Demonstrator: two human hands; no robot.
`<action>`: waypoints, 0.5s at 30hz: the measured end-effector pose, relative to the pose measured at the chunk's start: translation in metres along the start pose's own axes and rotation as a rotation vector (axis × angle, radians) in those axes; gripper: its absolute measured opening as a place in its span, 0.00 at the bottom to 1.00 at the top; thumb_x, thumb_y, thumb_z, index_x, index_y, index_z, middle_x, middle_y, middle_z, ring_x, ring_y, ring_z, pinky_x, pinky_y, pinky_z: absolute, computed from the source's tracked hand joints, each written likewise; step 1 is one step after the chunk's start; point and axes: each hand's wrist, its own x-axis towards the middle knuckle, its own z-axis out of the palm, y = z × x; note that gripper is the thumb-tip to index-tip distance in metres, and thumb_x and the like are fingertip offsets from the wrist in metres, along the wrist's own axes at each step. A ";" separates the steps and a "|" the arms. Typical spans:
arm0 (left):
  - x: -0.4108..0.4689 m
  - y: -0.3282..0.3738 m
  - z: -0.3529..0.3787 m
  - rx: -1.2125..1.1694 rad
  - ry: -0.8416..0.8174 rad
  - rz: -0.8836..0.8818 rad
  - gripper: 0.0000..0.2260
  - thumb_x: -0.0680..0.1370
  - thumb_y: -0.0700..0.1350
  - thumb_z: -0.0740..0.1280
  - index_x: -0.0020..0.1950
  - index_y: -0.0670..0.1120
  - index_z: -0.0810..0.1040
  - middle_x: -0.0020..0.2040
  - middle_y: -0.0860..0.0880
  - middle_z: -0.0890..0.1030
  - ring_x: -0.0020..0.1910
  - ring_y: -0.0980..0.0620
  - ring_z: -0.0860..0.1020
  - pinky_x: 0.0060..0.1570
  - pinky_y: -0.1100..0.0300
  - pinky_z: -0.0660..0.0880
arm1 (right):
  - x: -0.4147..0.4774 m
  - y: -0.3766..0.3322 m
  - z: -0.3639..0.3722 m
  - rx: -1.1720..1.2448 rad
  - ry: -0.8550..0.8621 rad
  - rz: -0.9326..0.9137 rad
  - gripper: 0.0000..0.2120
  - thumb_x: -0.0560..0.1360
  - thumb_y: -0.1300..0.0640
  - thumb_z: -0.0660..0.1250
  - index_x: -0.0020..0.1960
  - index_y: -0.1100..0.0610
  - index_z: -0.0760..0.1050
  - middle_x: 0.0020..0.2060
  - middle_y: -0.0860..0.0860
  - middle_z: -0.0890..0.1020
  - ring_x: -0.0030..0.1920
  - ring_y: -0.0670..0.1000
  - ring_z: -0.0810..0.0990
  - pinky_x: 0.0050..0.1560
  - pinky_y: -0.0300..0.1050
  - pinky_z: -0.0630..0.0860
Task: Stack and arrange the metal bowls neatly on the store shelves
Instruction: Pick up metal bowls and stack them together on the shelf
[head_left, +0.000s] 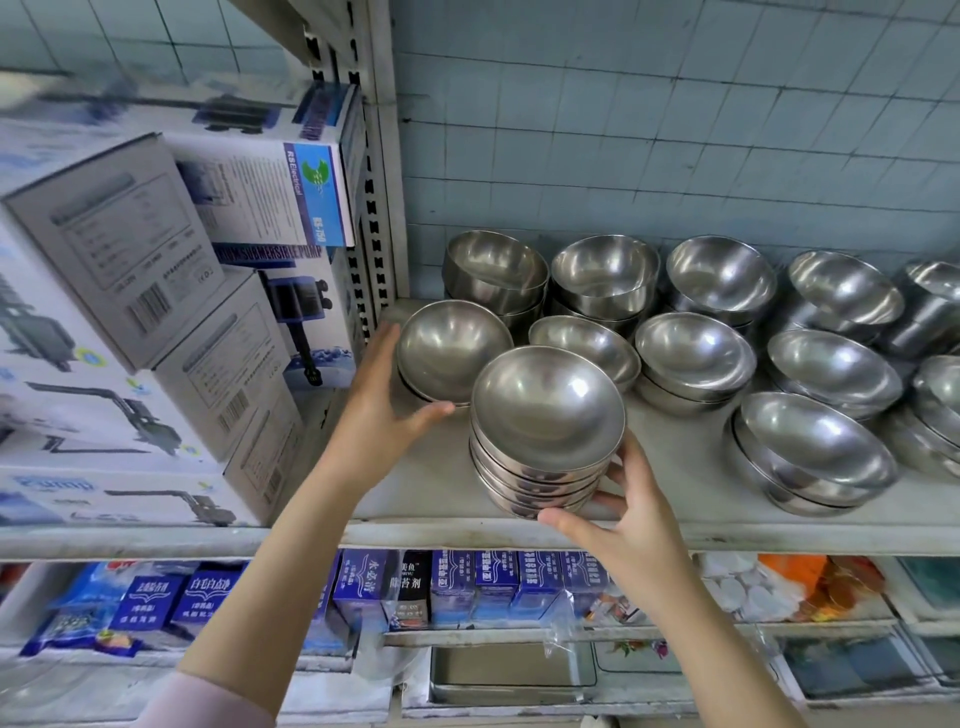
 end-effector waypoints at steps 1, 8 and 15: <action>0.006 -0.002 0.001 0.018 -0.024 0.022 0.43 0.71 0.51 0.76 0.79 0.54 0.54 0.80 0.55 0.52 0.76 0.62 0.50 0.74 0.60 0.51 | 0.001 0.002 -0.001 0.005 -0.002 0.001 0.47 0.57 0.31 0.76 0.68 0.25 0.53 0.62 0.20 0.66 0.60 0.24 0.69 0.49 0.18 0.67; 0.016 -0.008 0.005 -0.077 -0.084 0.033 0.38 0.70 0.49 0.77 0.73 0.61 0.60 0.71 0.63 0.65 0.66 0.75 0.62 0.61 0.76 0.58 | 0.010 0.014 -0.007 0.075 -0.051 0.053 0.47 0.57 0.33 0.78 0.69 0.27 0.58 0.62 0.27 0.74 0.61 0.32 0.75 0.55 0.31 0.76; 0.014 -0.006 0.001 -0.073 0.062 0.005 0.39 0.68 0.49 0.78 0.74 0.55 0.63 0.73 0.60 0.65 0.69 0.66 0.61 0.66 0.72 0.58 | 0.012 0.018 -0.007 0.123 -0.071 0.061 0.51 0.56 0.35 0.80 0.73 0.35 0.58 0.62 0.30 0.75 0.61 0.34 0.76 0.54 0.32 0.77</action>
